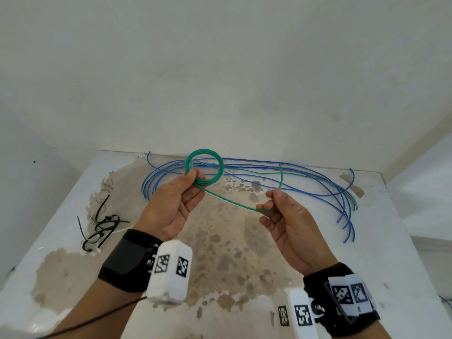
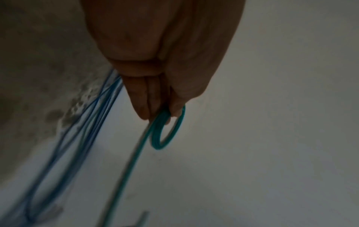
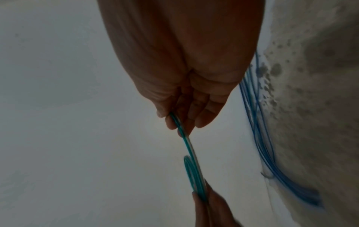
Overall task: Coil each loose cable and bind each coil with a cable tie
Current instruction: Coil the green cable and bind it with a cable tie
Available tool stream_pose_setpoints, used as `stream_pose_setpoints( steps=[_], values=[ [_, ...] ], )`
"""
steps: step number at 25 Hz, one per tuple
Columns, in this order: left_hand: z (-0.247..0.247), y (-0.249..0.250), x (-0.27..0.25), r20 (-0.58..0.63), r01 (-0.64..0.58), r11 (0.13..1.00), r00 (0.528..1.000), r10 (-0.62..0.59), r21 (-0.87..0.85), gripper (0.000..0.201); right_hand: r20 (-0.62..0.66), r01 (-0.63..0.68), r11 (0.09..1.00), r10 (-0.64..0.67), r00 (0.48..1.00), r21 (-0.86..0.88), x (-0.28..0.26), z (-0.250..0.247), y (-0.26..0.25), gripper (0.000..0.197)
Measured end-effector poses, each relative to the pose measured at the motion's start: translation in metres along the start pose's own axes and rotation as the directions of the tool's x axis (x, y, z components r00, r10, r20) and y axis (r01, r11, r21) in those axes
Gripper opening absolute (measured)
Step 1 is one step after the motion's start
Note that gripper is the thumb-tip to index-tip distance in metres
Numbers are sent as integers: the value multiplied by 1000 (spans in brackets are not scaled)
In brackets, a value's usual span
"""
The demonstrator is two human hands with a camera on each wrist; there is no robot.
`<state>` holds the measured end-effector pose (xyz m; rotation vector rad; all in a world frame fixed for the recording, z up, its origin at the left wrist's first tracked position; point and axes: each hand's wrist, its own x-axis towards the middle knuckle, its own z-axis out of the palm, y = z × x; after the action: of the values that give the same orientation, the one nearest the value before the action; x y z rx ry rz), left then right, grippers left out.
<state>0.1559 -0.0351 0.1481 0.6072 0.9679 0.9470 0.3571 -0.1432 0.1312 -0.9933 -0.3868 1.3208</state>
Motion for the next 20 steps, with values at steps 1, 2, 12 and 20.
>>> stream_pose_setpoints(
  steps=[1,2,12,20],
  values=[
    [0,-1,-5,49,2,996,999,-7,90,15,-27,23,999,-24,999,-35,3,-3,-5,27],
    [1,-1,-10,97,3,984,995,-21,180,15,-47,41,996,-45,998,-83,8,-5,-12,29],
    [10,-6,-33,270,18,806,938,-218,591,30,-7,120,900,-135,991,-420,25,6,-28,16],
    [13,12,-32,319,-29,644,885,-339,764,19,135,144,800,-80,988,-583,9,17,-28,12]
  ],
)
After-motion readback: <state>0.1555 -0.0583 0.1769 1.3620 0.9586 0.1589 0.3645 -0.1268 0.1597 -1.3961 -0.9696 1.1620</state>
